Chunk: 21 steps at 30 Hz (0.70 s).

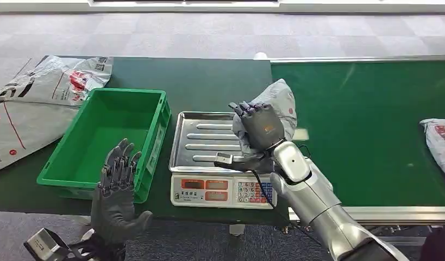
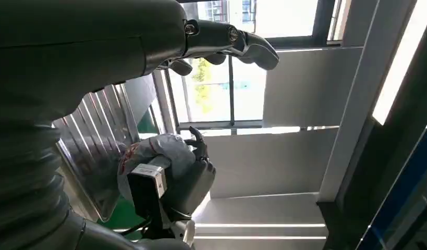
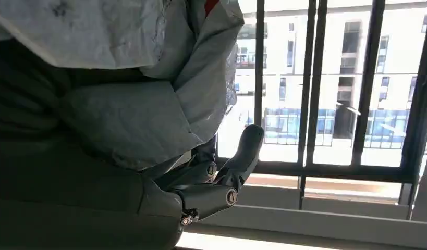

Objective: Moved the parcel from conveyor to table for the left to box.

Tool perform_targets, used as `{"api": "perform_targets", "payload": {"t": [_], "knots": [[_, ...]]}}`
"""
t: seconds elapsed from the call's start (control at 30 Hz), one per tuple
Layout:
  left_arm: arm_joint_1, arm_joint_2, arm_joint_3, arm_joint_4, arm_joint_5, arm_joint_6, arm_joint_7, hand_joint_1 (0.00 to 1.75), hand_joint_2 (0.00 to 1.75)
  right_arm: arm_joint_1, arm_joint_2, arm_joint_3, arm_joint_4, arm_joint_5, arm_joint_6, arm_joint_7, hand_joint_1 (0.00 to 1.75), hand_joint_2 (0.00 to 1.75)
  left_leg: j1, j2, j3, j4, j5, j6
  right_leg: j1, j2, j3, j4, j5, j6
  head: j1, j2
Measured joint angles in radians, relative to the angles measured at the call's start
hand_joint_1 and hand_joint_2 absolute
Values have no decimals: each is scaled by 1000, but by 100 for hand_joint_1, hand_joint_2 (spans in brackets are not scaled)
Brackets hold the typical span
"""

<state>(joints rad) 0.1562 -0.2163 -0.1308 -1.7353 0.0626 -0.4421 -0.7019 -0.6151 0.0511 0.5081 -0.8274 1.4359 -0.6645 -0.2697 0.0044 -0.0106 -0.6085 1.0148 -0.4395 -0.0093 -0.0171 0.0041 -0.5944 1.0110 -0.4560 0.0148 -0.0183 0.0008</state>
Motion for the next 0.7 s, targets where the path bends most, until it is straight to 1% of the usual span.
{"api": "perform_targets", "payload": {"t": [0.53, 0.6, 0.7], "knots": [[-1, 3, 0, 4, 0, -2, 0, 0, 175, -5, 0, 0, 6, 0, 5, -6, 175, 175, 0, 0, 0, 0, 0, 0, 0, 0, 0, 0, 0, 0, 0, 0], [-19, 3, -2, 16, -1, -10, 0, 0, 175, -35, 13, 2, 41, 13, 48, -46, 175, 175, 0, 0, 0, 0, 0, 0, 0, 0, 0, 0, 1, -1, 0, 0], [-61, 3, -18, 43, -3, -7, 0, 0, 175, -82, 54, 11, 111, 24, 56, -50, 175, 175, 0, 1, 0, 0, 1, -1, 1, 0, 0, 0, 2, -1, 0, 0]]}}
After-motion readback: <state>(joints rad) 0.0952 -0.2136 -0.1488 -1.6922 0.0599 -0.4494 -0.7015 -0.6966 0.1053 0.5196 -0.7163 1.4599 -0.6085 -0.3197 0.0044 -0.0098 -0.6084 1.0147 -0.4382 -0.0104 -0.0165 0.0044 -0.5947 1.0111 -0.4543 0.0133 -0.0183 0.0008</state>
